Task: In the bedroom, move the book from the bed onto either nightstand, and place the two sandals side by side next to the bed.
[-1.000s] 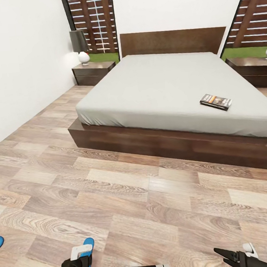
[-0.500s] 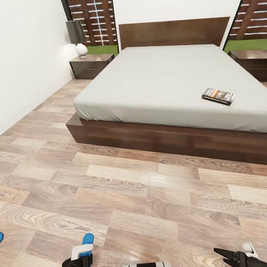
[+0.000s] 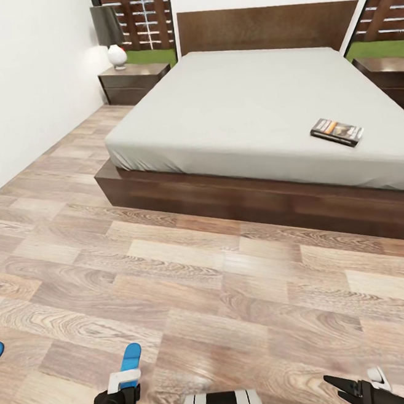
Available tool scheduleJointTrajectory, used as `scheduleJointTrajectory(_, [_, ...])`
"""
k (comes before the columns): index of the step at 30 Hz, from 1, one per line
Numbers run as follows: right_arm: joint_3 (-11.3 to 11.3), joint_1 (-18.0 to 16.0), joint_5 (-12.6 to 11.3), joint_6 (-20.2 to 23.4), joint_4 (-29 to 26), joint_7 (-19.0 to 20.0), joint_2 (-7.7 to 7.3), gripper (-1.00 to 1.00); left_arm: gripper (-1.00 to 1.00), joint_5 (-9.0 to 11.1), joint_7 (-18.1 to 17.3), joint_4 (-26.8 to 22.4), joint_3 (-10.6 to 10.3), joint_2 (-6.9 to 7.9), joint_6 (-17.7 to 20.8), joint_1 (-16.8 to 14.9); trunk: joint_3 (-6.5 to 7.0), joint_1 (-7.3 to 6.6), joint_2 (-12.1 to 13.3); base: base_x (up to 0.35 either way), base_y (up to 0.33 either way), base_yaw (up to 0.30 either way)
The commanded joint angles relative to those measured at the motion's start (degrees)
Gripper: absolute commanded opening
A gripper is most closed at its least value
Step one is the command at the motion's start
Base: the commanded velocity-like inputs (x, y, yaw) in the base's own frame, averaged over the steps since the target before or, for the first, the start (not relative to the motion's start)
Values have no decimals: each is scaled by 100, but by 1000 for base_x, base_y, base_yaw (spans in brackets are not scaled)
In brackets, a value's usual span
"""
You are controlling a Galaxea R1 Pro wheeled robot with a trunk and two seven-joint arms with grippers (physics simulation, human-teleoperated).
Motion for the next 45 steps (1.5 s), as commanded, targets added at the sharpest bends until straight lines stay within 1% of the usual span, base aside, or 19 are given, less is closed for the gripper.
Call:
scheduleJointTrajectory(1, [-3,-2,-18,33,0,6,0,100,100,-1,10,-12,3,-1,33,1,-27,1,-3,0,0,0])
scheduleJointTrajectory(24, [-4,-3,-19,33,0,6,-1,100,100,-1,10,-12,3,-1,33,1,-536,61,-34,0,0,0])
scheduleJointTrajectory(35, [-2,-1,-19,33,0,6,0,100,100,-1,14,-12,10,-1,25,1,-536,61,-34,2,0,0])
scheduleJointTrajectory(41, [-5,-4,-19,33,0,6,-2,100,100,6,17,-12,16,2,20,1,-536,61,-34,192,0,0])
scheduleJointTrajectory(45, [-5,-3,-20,33,-1,6,-4,100,100,7,19,-12,13,0,17,1,-536,61,-34,62,0,0])
